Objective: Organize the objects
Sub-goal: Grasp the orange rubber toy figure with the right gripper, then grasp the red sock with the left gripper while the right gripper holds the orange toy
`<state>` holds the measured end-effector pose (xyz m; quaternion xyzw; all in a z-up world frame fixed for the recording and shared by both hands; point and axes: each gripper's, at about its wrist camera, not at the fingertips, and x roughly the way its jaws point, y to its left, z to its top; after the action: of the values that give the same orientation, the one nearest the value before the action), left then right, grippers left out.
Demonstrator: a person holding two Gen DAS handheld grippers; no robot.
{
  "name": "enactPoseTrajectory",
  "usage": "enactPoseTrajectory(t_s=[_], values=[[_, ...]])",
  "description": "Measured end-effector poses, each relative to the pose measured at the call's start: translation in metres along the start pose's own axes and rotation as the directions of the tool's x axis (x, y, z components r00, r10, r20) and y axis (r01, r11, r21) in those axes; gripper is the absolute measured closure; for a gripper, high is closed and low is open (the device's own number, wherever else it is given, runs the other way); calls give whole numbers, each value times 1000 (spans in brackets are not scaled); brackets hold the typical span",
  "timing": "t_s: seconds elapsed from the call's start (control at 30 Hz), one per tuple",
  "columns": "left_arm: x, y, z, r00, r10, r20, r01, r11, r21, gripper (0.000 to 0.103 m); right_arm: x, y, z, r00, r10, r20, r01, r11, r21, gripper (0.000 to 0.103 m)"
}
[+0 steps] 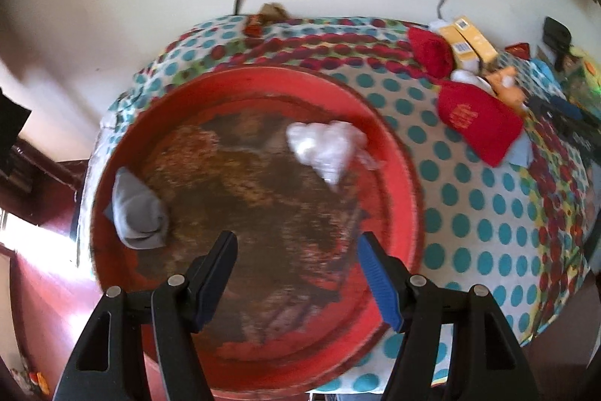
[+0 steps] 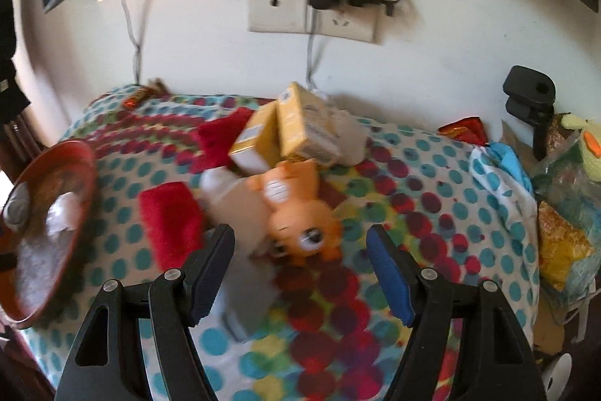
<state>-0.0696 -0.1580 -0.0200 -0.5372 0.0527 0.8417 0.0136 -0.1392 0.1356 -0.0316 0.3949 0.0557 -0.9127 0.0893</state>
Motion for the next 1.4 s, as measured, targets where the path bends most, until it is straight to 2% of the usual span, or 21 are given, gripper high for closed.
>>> enactPoseTrajectory(t_s=[0.13,0.23,0.3,0.43,0.53,0.63,0.73,0.8,0.9,1.0,1.1,1.23,1.4], values=[[2,-15,0,1000,-17,19,16,1000,22,35,19,-3,8,1000,9,-11,-9,1000,-16,34],[4,-27,1,997,-67,27,66,997,51,34,36,0,15,999,33,-24,-34,999,-39,34],[7,-34,3,997,-74,21,72,995,62,35,49,2,18,999,25,-32,-27,997,-66,34],[13,-51,17,994,-105,9,104,993,55,35,68,1,18,998,35,-60,-39,997,-64,49],[18,-68,30,992,-130,-1,129,991,44,35,66,1,13,999,47,-24,-48,996,-71,64],[24,-90,45,990,-142,-3,142,989,32,35,57,-6,5,999,46,5,-46,997,-60,65],[29,-117,58,993,-114,15,114,993,40,34,45,-23,-6,999,32,38,-32,999,-22,65],[33,-131,67,994,-103,27,102,995,20,35,36,-36,-16,998,13,57,-13,1000,-4,65],[41,-145,80,992,-122,30,123,991,-44,34,26,-54,-31,997,14,72,-16,1000,23,65],[48,-149,91,990,-140,18,142,981,-130,35,20,-66,-37,995,38,91,-43,997,59,65],[53,-148,100,985,-174,10,172,962,-213,35,23,-70,-38,996,53,75,-59,995,79,65],[60,-152,108,990,-143,12,141,959,-244,35,25,-79,-39,992,98,74,-106,987,123,65],[82,-150,110,987,-161,-14,150,944,-294,34,28,-86,-42,990,126,66,-135,976,169,65]])
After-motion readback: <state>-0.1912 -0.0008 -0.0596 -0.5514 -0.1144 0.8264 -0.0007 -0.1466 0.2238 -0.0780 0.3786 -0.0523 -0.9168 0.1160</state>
